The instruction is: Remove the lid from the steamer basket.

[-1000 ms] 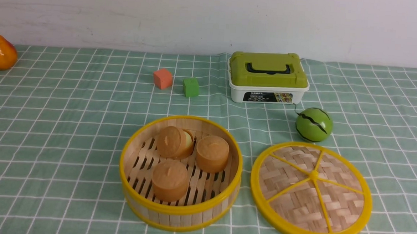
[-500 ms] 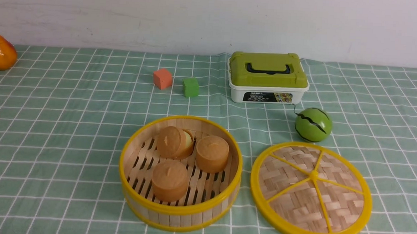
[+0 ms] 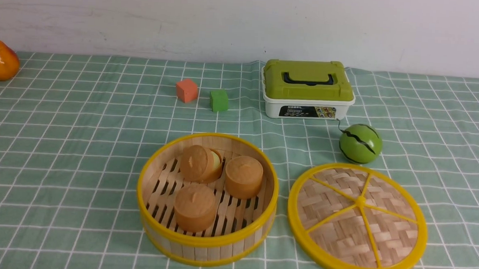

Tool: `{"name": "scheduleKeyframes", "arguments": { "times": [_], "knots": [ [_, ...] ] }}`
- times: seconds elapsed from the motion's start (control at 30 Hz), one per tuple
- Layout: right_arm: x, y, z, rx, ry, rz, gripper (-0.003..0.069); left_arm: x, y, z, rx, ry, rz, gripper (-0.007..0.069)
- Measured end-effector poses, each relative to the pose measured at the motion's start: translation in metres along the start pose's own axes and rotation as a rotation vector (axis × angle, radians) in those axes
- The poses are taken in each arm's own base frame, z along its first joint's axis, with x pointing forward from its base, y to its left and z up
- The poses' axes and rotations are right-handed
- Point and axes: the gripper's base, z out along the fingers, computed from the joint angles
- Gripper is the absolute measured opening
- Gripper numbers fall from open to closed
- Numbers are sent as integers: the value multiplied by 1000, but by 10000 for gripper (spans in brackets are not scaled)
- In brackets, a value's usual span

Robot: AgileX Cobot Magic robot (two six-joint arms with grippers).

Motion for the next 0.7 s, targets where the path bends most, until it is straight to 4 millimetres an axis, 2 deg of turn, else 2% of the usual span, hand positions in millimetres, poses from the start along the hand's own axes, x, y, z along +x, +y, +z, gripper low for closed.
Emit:
{"name": "scheduleKeyframes", "arguments": {
  "times": [0.7],
  "knots": [
    [0, 0, 0, 0, 0, 0, 37, 0, 0, 0, 0, 0, 0, 239]
  ]
}}
